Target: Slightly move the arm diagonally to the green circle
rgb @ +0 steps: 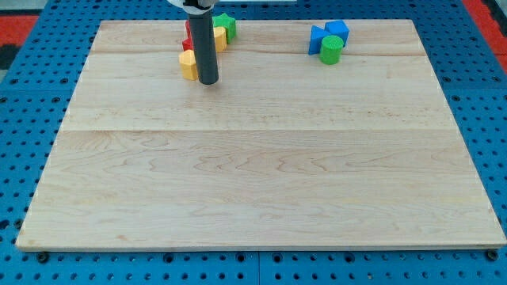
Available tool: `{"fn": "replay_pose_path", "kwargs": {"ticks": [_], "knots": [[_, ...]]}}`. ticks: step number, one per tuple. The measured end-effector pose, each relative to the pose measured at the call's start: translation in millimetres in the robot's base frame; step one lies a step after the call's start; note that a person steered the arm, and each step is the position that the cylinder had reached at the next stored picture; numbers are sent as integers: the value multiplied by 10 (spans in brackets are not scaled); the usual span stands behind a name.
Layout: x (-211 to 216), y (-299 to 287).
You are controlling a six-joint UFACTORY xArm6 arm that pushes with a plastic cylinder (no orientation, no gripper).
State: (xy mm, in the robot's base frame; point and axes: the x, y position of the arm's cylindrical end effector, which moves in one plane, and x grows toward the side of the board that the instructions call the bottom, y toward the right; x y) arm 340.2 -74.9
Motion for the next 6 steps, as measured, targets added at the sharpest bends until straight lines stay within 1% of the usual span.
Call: {"fn": "replay_pose_path", "kwargs": {"ticks": [2,4,6], "knots": [[43,0],[43,539],[43,540]]}}
